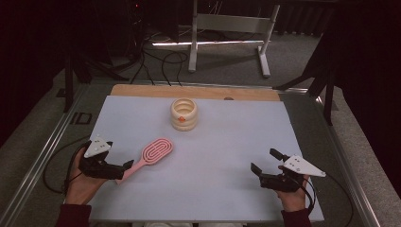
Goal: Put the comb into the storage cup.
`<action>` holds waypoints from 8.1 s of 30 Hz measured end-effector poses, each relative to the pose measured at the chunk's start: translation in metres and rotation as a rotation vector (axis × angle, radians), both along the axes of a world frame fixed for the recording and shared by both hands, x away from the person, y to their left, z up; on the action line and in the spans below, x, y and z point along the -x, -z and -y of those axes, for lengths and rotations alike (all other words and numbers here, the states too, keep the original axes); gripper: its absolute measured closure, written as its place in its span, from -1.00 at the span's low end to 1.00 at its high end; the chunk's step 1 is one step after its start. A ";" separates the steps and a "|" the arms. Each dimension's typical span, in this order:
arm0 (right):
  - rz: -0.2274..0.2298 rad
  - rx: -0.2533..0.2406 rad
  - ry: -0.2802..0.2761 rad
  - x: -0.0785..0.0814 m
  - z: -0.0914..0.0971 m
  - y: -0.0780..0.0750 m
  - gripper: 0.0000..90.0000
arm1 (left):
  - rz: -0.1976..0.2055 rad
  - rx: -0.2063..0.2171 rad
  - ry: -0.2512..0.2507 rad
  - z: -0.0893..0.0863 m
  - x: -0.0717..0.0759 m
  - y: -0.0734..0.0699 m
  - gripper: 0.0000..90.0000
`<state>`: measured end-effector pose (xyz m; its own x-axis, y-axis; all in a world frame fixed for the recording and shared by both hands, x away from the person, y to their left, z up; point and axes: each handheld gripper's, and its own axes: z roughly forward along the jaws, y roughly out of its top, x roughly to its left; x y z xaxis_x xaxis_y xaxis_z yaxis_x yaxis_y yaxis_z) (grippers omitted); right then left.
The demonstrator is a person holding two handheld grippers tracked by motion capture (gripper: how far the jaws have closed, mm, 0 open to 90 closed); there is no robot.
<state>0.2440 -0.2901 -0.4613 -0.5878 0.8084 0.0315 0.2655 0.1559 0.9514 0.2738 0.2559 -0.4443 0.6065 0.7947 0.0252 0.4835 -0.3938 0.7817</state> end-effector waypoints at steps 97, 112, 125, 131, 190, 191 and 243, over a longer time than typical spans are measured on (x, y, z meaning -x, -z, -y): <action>-0.034 0.004 0.006 -0.002 0.001 0.005 -0.81 | -0.523 -0.413 0.129 0.066 -0.066 0.048 -0.13; -0.038 0.007 0.008 -0.003 0.001 0.006 -0.81 | -0.531 -0.434 0.150 0.070 -0.068 0.044 0.52; -0.047 0.010 0.005 -0.003 0.000 0.007 -0.81 | -0.530 -0.408 0.132 0.068 -0.069 0.044 0.55; -0.048 0.009 0.006 -0.003 0.000 0.007 -0.81 | -0.508 -0.387 0.116 0.068 -0.069 0.042 0.55; -0.056 0.005 -0.002 -0.005 -0.001 0.011 -0.81 | -0.180 -0.189 -0.025 0.060 -0.047 0.021 0.56; -0.056 0.006 -0.003 -0.005 -0.001 0.011 -0.81 | -0.175 -0.188 -0.027 0.059 -0.046 0.020 0.56; -0.066 0.063 -0.022 -0.018 -0.021 0.006 -0.81 | 0.060 -0.035 -0.059 0.062 -0.023 0.007 0.55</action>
<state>0.2618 -0.2689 -0.4673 -0.6037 0.7970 0.0203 0.3234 0.2215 0.9200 0.2966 0.1935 -0.4516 0.5555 0.8268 0.0886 0.4589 -0.3937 0.7965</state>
